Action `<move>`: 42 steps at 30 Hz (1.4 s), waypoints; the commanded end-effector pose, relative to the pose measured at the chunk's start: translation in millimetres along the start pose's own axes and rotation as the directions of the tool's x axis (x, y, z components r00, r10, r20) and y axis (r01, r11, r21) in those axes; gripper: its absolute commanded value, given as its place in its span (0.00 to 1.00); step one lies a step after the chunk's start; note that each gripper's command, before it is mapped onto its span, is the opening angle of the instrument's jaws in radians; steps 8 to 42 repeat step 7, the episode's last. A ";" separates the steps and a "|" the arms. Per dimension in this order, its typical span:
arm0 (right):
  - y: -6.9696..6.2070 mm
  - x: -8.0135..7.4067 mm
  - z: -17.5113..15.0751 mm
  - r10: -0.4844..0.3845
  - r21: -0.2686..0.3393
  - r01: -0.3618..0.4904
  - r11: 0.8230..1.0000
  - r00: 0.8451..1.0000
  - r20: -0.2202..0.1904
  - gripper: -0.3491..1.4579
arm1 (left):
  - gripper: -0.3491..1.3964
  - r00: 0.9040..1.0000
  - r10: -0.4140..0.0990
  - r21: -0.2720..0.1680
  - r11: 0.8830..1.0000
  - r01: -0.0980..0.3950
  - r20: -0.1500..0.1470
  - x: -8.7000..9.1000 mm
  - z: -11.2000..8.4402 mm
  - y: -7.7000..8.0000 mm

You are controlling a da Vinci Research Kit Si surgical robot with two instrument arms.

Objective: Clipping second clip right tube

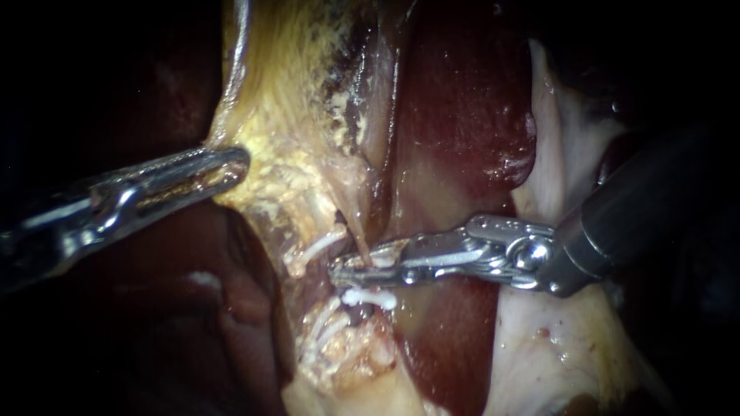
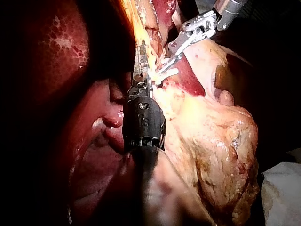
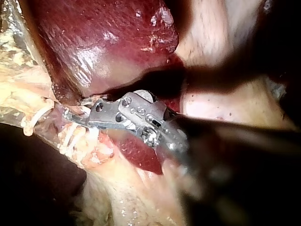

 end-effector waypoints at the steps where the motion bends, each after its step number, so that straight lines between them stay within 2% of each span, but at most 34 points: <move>1: -0.1 0.0 0.1 0.002 0.001 -0.002 1.000 1.000 0.000 0.00 | 0.00 1.000 0.000 0.000 1.000 0.000 0.000 0.0 0.0 0.0; 42: -0.1 0.0 0.2 0.007 0.006 -0.007 1.000 1.000 0.002 0.00 | 0.00 1.000 0.000 0.000 1.000 0.000 0.000 0.0 0.0 0.0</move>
